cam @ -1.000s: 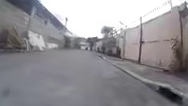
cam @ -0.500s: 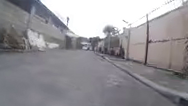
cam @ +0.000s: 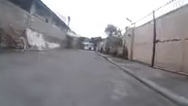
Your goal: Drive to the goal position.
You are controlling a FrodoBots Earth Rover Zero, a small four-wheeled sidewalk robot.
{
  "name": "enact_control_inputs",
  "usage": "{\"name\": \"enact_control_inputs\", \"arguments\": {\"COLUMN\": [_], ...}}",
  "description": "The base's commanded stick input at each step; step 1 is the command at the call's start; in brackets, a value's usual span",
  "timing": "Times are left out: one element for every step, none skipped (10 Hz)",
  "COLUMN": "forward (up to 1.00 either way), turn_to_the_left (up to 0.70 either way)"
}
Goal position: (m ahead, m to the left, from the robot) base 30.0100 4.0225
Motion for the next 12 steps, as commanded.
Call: {"name": "enact_control_inputs", "arguments": {"forward": [1.00, 1.00, 1.00, 1.00, 1.00, 1.00, 1.00, 1.00, 1.00, 1.00, 1.00, 1.00], "turn_to_the_left": [0.00, 0.00, 0.00, 0.00, 0.00, 0.00, 0.00, 0.00, 0.00, 0.00, 0.00, 0.00]}}
